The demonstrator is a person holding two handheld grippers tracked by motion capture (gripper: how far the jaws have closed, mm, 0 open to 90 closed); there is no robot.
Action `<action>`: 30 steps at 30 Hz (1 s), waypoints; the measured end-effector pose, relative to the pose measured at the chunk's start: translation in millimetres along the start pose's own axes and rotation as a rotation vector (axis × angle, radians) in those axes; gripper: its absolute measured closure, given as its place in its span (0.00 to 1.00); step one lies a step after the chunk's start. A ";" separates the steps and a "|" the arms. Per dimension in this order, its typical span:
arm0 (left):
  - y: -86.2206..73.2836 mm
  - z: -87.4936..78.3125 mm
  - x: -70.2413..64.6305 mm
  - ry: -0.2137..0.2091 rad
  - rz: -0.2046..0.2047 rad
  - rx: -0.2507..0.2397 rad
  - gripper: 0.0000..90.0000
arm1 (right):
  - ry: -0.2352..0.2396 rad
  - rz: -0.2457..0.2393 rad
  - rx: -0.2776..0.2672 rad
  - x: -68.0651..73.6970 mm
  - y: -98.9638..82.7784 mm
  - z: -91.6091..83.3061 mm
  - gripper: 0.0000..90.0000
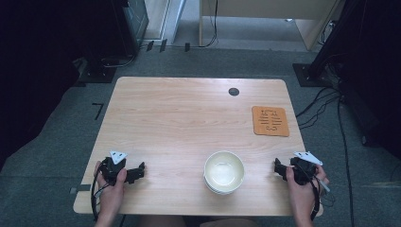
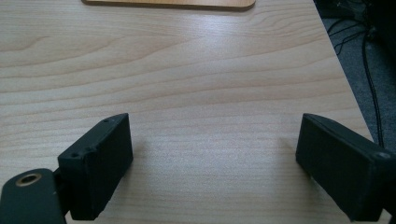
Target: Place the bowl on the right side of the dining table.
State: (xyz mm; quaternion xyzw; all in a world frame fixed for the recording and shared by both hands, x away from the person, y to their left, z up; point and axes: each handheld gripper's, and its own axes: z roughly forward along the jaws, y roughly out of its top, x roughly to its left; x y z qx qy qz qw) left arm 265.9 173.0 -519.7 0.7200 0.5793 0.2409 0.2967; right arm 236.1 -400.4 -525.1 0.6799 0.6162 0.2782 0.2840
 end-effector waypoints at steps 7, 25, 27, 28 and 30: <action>0.1 -0.1 1.4 0.010 -0.011 -0.001 0.00 | -0.001 0.002 0.002 0.0 0.1 0.0 0.11; 14.8 -22.4 -13.3 -0.044 -0.040 -0.098 0.00 | -0.017 0.018 -0.008 1.0 0.1 -0.7 0.15; 16.9 -25.7 -16.7 -0.047 -0.036 -0.106 0.00 | -0.011 0.026 -0.013 1.2 0.3 -0.9 0.15; 17.9 -27.2 -18.5 -0.052 -0.035 -0.111 0.00 | -0.008 0.030 -0.016 1.4 0.5 -1.2 0.15; 19.9 -29.9 -22.0 -0.056 -0.030 -0.120 0.00 | -0.009 0.030 -0.020 1.9 1.2 -2.2 0.15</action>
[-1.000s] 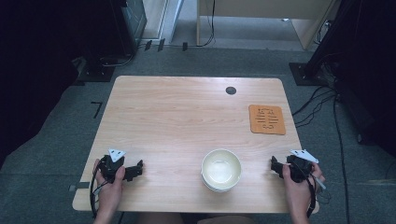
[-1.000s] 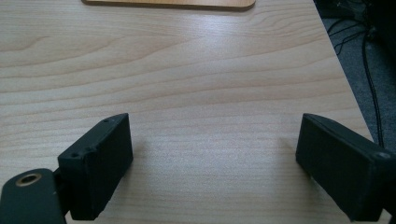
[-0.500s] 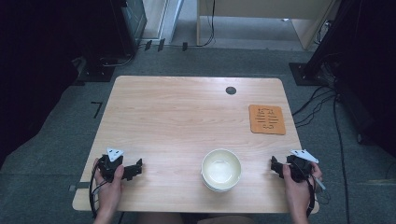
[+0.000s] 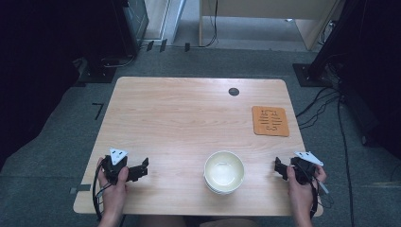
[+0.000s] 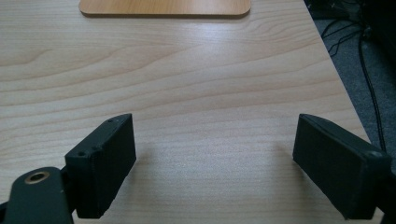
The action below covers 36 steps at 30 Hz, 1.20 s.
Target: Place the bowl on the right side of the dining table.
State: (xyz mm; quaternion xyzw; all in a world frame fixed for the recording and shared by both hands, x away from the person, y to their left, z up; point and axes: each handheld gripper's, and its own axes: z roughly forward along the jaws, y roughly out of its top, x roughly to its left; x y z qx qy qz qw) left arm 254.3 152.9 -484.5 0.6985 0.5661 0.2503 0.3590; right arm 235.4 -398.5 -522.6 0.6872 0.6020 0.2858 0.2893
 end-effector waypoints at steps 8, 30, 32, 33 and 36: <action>6.8 -5.0 -14.9 -0.027 0.016 -0.019 0.00 | 0.010 0.002 -0.022 3.3 4.2 -8.3 0.15; 25.5 -9.6 -65.4 -0.121 0.070 -0.050 0.00 | 0.049 -0.014 -0.059 14.9 11.9 -22.3 0.15; 25.8 -9.4 -67.3 -0.126 0.071 -0.050 0.00 | 0.050 -0.016 -0.061 15.8 12.3 -22.9 0.15; 26.4 -9.0 -70.3 -0.130 0.075 -0.050 0.00 | 0.055 -0.018 -0.063 17.3 12.9 -24.1 0.15; 27.0 -8.8 -73.7 -0.136 0.077 -0.051 0.00 | 0.058 -0.021 -0.067 18.6 13.5 -25.2 0.15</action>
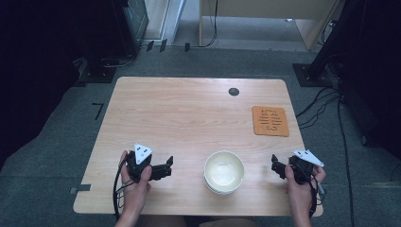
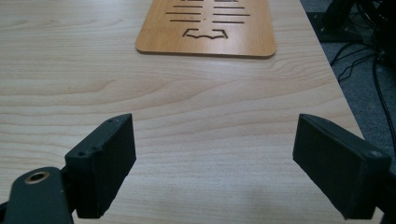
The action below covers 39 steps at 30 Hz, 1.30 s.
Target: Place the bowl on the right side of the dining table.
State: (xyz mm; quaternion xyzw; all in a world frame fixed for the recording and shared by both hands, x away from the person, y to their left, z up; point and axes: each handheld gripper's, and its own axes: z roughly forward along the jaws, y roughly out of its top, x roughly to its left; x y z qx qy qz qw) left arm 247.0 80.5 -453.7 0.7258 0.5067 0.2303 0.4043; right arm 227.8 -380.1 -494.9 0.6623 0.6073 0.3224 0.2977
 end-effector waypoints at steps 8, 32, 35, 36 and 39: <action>3.3 0.7 -10.4 -0.022 0.009 -0.008 0.00 | 0.020 -0.010 -0.012 8.3 3.2 -4.9 0.15; 16.5 1.7 -44.7 -0.090 0.045 -0.028 0.00 | 0.085 -0.044 -0.054 31.9 13.7 -21.3 0.15; 18.0 1.9 -50.7 -0.103 0.051 -0.028 0.00 | 0.099 -0.050 -0.062 36.5 15.3 -24.3 0.15; 18.0 1.9 -50.7 -0.103 0.051 -0.028 0.00 | 0.099 -0.050 -0.062 36.5 15.3 -24.3 0.15; 19.8 1.7 -55.9 -0.117 0.053 -0.031 0.00 | 0.106 -0.053 -0.065 38.9 16.1 -25.6 0.15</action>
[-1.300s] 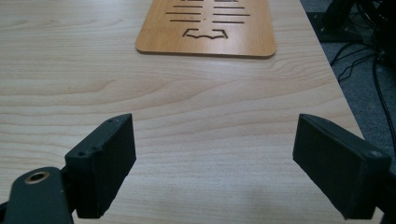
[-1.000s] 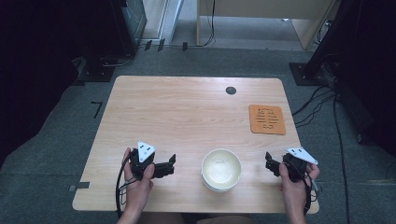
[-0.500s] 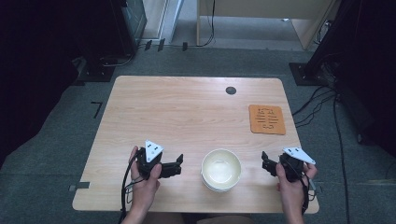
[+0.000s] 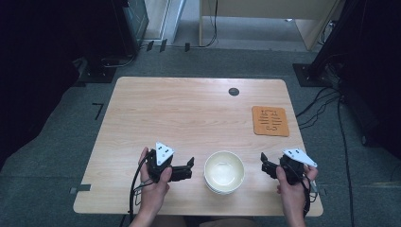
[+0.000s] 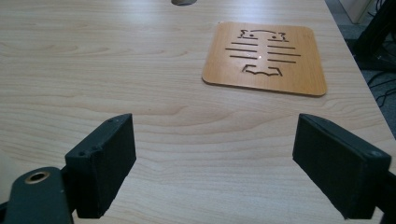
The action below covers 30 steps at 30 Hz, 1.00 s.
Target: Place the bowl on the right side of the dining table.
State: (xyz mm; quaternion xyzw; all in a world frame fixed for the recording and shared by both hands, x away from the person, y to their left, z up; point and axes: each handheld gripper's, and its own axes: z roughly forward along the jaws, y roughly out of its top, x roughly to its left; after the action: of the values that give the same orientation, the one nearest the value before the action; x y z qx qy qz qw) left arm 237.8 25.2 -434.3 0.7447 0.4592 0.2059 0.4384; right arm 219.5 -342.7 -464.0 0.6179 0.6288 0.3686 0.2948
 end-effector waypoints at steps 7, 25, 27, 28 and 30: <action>4.6 1.6 -11.6 -0.026 0.008 -0.007 0.00 | 0.028 0.007 -0.008 6.1 2.6 -3.1 0.15; 9.8 12.0 -47.0 -0.097 0.045 -0.003 0.08 | 0.099 0.008 -0.042 22.9 11.6 -14.1 0.15; 8.9 13.6 -52.3 -0.091 0.054 -0.002 0.18 | 0.113 0.008 -0.050 24.7 12.7 -15.6 0.15; 7.9 15.9 -56.6 -0.101 0.063 0.006 0.18 | 0.125 0.009 -0.054 26.2 13.9 -17.0 0.15; 7.4 17.2 -59.3 -0.100 0.071 0.013 0.20 | 0.128 0.007 -0.056 26.9 14.3 -17.5 0.15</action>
State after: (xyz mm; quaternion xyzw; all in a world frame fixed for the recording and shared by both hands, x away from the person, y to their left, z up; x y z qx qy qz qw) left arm 224.4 -35.4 -431.5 0.7727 0.4114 0.1808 0.4483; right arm 211.3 -318.1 -440.2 0.5868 0.6335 0.4259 0.2701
